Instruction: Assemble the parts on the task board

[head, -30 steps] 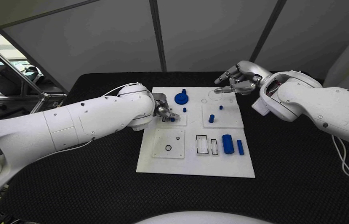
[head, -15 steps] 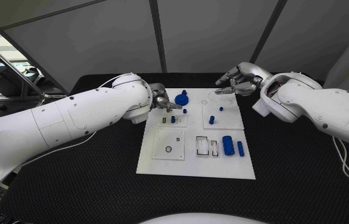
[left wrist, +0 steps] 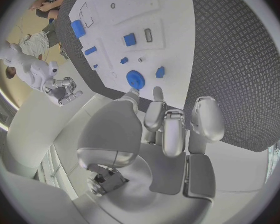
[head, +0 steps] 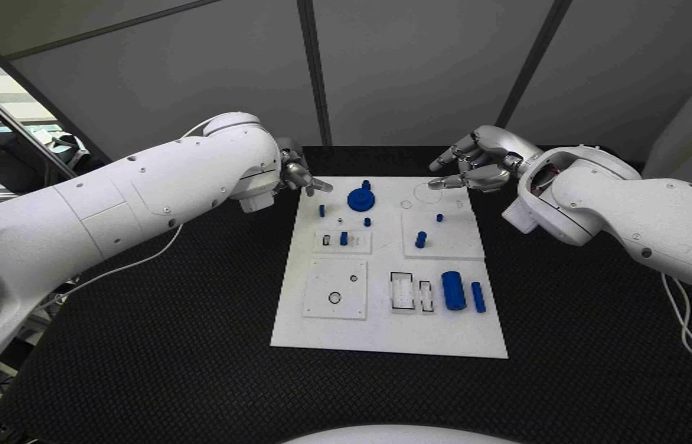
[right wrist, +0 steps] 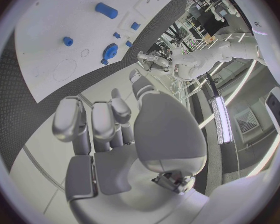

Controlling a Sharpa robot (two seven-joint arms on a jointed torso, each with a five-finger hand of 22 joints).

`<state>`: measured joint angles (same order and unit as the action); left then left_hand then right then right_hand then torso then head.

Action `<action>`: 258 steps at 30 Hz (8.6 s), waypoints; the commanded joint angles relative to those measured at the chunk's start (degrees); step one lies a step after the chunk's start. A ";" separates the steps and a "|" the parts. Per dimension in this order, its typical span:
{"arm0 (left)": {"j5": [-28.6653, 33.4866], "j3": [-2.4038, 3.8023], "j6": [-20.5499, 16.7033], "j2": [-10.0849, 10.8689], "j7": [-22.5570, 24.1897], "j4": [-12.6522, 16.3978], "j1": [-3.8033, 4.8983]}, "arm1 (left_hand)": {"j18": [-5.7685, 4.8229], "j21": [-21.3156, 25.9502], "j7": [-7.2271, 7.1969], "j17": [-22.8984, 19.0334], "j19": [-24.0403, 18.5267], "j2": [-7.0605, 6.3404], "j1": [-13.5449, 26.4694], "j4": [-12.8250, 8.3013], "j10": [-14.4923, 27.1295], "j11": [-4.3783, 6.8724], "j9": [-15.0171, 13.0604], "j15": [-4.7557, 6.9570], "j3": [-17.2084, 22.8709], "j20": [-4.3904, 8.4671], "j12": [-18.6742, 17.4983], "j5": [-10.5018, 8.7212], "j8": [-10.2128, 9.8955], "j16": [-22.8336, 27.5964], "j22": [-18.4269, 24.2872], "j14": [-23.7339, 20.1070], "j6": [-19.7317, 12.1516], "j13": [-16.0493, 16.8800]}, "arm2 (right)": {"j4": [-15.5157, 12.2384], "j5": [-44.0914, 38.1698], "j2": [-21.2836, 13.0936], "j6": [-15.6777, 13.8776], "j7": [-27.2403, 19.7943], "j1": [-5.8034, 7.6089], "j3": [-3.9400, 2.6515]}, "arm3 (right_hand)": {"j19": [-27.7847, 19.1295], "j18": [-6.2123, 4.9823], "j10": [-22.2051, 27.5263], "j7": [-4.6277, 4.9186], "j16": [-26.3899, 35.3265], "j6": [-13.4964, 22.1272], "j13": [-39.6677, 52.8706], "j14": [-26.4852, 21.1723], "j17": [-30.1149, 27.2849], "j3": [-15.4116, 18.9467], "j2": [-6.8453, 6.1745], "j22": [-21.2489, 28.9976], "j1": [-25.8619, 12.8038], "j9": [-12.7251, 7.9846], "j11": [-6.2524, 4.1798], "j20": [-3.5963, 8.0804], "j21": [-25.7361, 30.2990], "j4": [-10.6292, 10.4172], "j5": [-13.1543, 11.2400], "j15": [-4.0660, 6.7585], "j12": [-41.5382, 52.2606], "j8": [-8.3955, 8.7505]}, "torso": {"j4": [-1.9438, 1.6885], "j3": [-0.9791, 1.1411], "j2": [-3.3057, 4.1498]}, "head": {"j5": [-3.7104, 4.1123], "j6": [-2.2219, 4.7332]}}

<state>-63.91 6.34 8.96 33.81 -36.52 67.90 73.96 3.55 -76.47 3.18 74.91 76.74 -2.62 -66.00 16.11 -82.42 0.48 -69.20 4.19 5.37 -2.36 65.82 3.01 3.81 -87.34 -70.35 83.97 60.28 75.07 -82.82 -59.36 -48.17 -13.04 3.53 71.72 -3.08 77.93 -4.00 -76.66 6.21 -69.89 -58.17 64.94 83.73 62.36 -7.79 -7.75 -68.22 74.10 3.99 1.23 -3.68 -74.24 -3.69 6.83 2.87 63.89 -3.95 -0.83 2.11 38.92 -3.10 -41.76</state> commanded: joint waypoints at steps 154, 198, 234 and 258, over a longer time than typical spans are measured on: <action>-7.35 -3.12 0.11 5.31 6.00 11.03 -5.39 | 0.62 -1.24 -0.13 15.09 1.98 2.24 -2.47 -21.92 -0.98 0.54 0.43 -0.02 27.99 -0.01 0.59 13.22 3.03 -2.66 -4.76 6.03 1.59 8.39 | 0.81 -0.17 0.59 0.68 -0.56 0.10 -0.04 | 0.50 -0.95 0.05 -0.01 0.33 0.44 -0.03 0.51 0.20 0.04 0.29 -0.09 -0.97 -0.06 0.17 0.11 0.32 -0.02 0.47 -0.05 -0.17 0.24 | 0.09 -0.02 0.11 | -1.21 -2.08; -7.21 -3.41 2.50 4.42 5.76 10.68 -6.02 | 0.56 -1.29 -0.51 15.09 2.20 1.76 -0.21 -20.97 -1.30 0.76 -0.37 0.06 28.05 0.08 0.61 12.78 3.50 -2.66 -5.03 6.03 2.43 8.26 | 0.87 -0.17 0.71 0.83 -0.62 0.10 -0.04 | 0.56 -0.94 0.05 -0.01 0.37 0.44 -0.05 0.53 0.22 0.07 0.30 -0.12 -1.13 -0.05 0.17 0.11 0.33 -0.06 0.46 -0.05 -0.16 0.23 | 0.13 -0.01 0.11 | -1.20 -2.59; -2.18 -3.62 -8.73 4.58 8.01 8.04 -6.11 | 1.38 2.96 -0.56 11.33 -0.01 -8.26 6.42 0.11 3.19 0.78 -1.50 0.46 13.28 0.69 -12.60 -0.23 1.02 1.30 -1.82 4.64 1.60 4.61 | 1.07 -0.17 0.62 0.38 -0.68 0.09 -0.04 | 0.41 -1.02 0.18 0.00 0.67 0.49 -0.30 0.48 -0.06 0.13 0.27 0.26 -1.39 -0.06 0.19 0.12 0.66 -0.13 0.45 -0.05 -0.37 0.25 | 0.07 0.04 0.04 | -0.76 -2.20; -0.57 -3.16 -22.19 3.60 28.67 7.20 -6.10 | 6.58 40.90 3.88 -25.32 -23.40 -8.88 -12.56 -5.37 23.75 -4.48 21.77 -5.13 13.94 -4.70 -49.86 -0.10 -0.41 47.84 28.45 -20.43 -9.54 -15.11 | 1.16 -0.17 0.39 0.12 -0.54 0.09 -0.03 | 0.44 -1.01 0.19 0.00 0.71 0.50 -0.32 0.48 -0.08 0.11 0.31 0.24 -1.43 -0.06 0.18 0.12 0.66 -0.15 0.46 -0.05 -0.39 0.25 | 0.17 -0.03 0.18 | 0.16 -1.17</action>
<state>-62.68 3.22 -7.88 37.80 -16.14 75.25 67.77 10.65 -36.01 7.10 49.89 53.21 -11.44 -77.50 11.40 -58.76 -3.92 -48.20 -1.01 18.92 -6.88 16.33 2.84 3.69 -39.78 -42.21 63.97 50.54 60.62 -81.62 -59.44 -47.80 -12.55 3.40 71.70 -3.08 78.14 -4.00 -76.67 6.21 -69.55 -58.16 64.68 83.73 62.35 -7.79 -7.37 -68.06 73.28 3.99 1.23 -3.47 -73.77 -3.69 7.04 2.87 63.89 -3.95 -0.73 2.13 39.06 -3.22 -43.19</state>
